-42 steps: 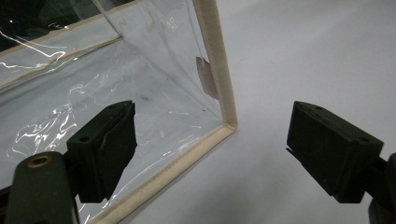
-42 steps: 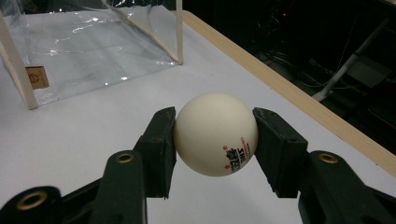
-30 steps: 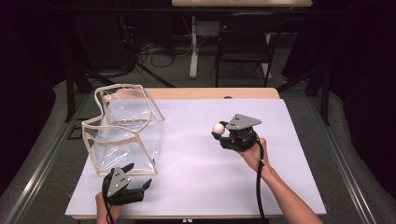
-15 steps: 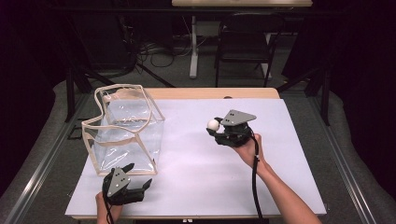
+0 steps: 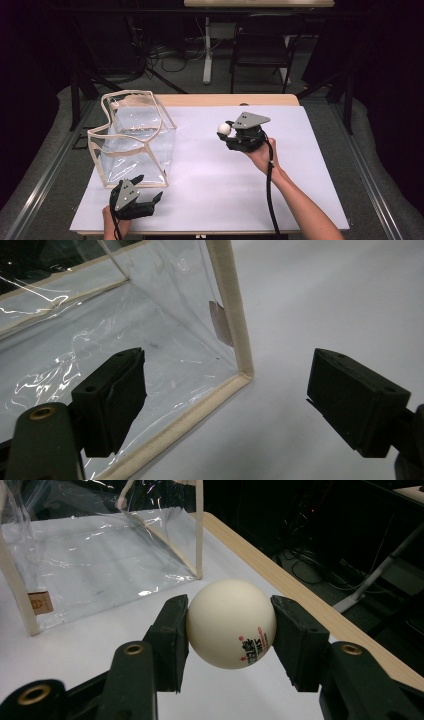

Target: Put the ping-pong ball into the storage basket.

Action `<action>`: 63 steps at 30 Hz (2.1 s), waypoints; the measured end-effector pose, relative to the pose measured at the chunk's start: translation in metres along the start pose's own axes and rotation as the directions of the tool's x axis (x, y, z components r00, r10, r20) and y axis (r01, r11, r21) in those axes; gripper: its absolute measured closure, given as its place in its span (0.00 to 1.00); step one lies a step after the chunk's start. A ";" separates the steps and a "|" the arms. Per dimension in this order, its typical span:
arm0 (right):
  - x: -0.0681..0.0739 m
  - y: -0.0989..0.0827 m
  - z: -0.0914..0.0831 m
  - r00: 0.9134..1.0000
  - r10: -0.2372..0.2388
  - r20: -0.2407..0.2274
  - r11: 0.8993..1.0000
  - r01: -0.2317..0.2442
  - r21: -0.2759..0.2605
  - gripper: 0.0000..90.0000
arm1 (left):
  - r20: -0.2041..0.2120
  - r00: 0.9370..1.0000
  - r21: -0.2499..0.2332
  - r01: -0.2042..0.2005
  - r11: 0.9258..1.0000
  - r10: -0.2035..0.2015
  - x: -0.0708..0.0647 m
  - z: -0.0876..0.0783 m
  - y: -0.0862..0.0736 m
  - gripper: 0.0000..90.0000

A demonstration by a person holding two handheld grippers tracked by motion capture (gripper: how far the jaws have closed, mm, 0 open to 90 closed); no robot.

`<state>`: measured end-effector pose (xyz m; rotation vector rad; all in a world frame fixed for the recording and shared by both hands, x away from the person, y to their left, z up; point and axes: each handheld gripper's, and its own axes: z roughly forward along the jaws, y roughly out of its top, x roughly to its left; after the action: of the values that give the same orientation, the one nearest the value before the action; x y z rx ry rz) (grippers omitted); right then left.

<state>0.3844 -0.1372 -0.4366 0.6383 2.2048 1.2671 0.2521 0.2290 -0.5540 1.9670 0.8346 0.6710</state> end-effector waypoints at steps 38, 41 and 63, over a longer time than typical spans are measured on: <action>0.002 0.036 0.032 0.999 -0.019 -0.041 1.000 0.018 -0.014 0.57 | -0.001 1.000 0.001 0.001 1.000 -0.001 0.000 0.000 0.000 0.18; 0.003 0.040 0.034 0.999 -0.025 -0.043 1.000 0.025 -0.012 0.57 | 0.000 1.000 0.001 0.001 1.000 -0.001 0.000 0.000 0.000 0.18; 0.003 0.059 0.050 0.997 -0.041 -0.064 0.999 0.041 -0.008 0.57 | 0.000 1.000 -0.001 0.001 1.000 -0.001 0.000 0.000 0.000 0.18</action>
<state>0.4226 -0.0766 -0.4072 0.5539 2.2530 1.2905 0.2525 0.2291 -0.5543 1.9656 0.8355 0.6704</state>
